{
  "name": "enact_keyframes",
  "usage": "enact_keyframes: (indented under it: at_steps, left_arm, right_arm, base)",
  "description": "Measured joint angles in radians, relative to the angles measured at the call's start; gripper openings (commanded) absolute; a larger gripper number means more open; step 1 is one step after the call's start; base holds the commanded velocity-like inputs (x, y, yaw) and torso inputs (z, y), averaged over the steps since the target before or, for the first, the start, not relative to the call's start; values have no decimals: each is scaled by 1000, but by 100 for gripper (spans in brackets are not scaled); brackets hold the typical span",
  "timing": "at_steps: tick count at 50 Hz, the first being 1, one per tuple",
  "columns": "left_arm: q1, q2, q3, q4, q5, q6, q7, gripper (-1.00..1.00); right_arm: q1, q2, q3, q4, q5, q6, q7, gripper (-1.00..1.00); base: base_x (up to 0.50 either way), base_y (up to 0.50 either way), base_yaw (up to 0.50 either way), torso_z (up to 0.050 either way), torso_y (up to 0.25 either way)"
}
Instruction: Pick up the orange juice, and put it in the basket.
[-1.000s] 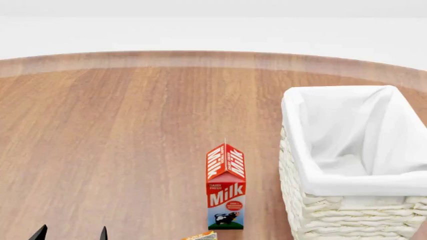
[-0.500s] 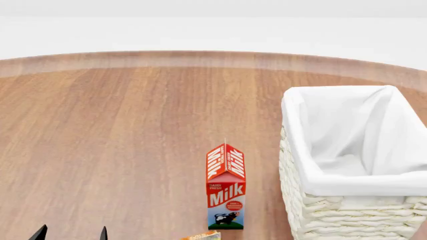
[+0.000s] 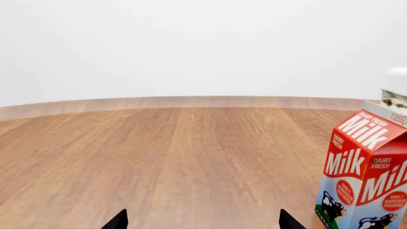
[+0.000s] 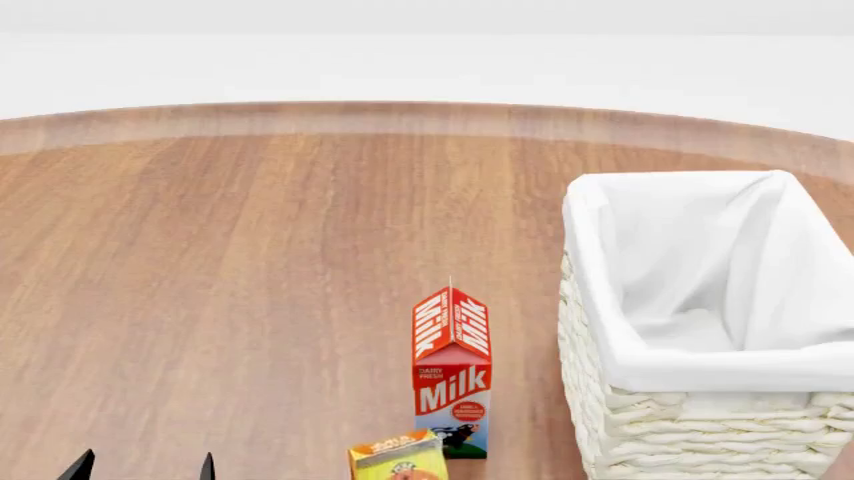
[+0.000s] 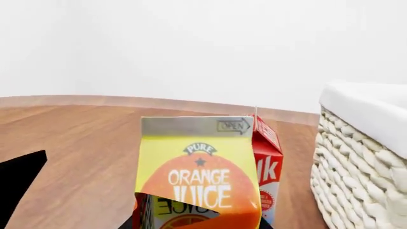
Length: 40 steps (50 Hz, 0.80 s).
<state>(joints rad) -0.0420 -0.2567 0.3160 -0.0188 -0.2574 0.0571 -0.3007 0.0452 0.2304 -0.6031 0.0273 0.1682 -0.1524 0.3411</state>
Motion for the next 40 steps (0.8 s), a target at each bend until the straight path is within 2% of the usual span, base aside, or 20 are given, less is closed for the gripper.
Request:
enact_keyframes:
  at_steps: [40]
  left_arm:
    - [-3, -10, 13, -1, -10, 4, -11, 100]
  right_arm:
    - [16, 76, 20, -402, 5, 244, 63, -100]
  base:
    - [0, 0, 0, 0, 1]
